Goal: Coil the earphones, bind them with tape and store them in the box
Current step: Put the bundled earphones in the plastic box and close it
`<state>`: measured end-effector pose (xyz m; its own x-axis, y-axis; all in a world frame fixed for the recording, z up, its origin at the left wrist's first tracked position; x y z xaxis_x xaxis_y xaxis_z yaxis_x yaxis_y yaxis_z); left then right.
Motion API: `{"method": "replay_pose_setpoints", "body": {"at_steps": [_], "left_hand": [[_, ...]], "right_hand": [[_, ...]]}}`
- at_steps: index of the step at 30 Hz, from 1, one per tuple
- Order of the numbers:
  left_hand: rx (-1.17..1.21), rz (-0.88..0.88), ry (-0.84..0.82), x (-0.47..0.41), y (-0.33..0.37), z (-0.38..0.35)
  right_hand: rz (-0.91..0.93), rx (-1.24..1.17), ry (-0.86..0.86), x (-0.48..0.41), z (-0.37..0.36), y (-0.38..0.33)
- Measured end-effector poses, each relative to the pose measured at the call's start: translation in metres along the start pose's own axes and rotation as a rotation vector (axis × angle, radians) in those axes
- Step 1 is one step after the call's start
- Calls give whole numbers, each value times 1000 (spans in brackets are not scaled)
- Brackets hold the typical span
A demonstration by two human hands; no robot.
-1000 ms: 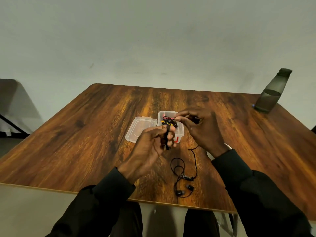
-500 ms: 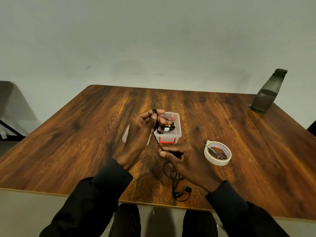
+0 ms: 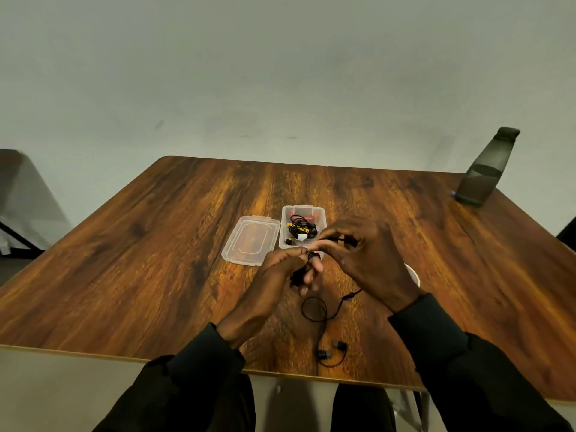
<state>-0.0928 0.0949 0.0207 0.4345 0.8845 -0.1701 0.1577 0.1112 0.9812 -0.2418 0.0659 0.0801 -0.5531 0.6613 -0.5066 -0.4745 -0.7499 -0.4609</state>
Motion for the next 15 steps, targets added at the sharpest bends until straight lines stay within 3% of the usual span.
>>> {"method": "replay_pose_setpoints", "body": {"at_steps": [5, 9, 15], "left_hand": [[315, -49, -23, 7, 4, -3], [474, -140, 17, 7, 10, 7], [591, -197, 143, -7, 16, 18]], "right_hand": [[-135, -241, 10, 8, -21, 24], [-211, -435, -99, 28, -50, 29], [-154, -393, -284, 45, -78, -4]]}}
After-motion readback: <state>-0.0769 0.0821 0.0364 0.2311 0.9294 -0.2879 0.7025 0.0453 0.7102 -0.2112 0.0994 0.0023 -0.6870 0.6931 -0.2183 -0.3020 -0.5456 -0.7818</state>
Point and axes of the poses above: each hand's wrist, its own x-axis away from the middle knuckle, its own z-axis out of the back of the hand, y = z × x, the point moved 5 cm from there along -x, towards the middle knuckle, and after that the axes turned 13 degrees about -y, right-handed, at the moved point
